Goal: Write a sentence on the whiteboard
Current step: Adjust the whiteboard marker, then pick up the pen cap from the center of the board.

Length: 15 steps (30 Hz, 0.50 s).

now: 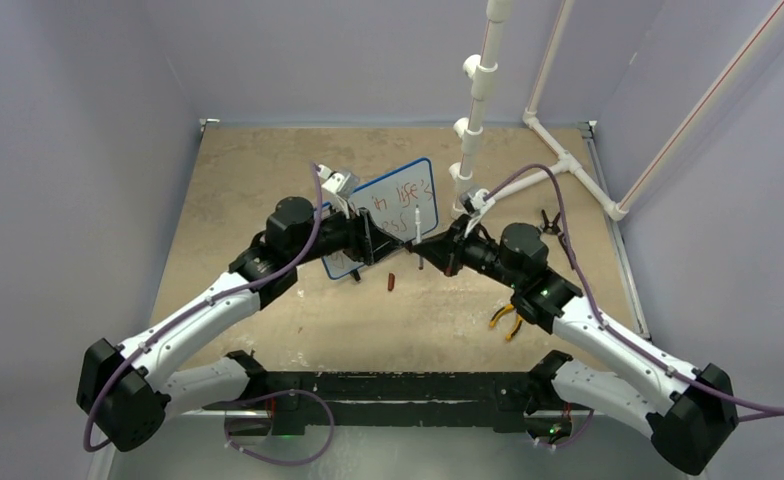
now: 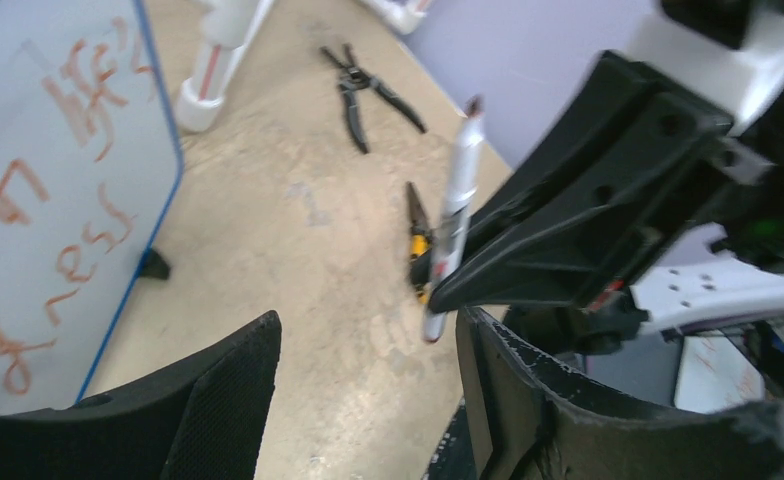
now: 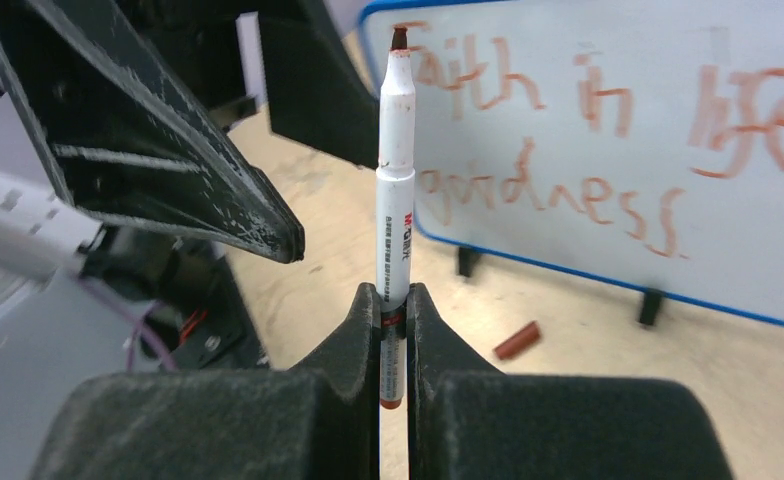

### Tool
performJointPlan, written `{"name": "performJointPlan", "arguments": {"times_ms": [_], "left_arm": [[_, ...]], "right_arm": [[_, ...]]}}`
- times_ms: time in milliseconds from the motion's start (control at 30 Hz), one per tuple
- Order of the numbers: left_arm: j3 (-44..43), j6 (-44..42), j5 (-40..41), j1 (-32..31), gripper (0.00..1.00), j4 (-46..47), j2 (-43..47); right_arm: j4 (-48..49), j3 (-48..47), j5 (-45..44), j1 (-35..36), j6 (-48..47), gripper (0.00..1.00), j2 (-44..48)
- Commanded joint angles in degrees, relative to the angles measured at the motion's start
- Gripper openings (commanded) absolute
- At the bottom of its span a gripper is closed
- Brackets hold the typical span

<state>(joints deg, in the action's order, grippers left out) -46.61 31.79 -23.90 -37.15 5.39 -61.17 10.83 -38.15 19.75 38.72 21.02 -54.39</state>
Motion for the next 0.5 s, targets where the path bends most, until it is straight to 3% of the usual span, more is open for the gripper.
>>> {"name": "performJointPlan", "arguments": {"times_ms": [0,233,467], "left_arm": [[1.82,-2.58,11.0,-0.21,0.64,-5.25,-2.28],[-0.3,1.57,30.31,-10.89,0.62,-11.46,-13.22],[-3.4,4.82,36.68,-14.07,0.55,-12.34,-22.96]], "right_arm": [[2.63,4.12,-16.58,0.01,2.48,0.0,4.79],[4.91,10.17,-19.57,0.04,5.61,0.0,9.78],[5.87,13.02,-21.35,0.03,5.88,0.0,12.7]]}}
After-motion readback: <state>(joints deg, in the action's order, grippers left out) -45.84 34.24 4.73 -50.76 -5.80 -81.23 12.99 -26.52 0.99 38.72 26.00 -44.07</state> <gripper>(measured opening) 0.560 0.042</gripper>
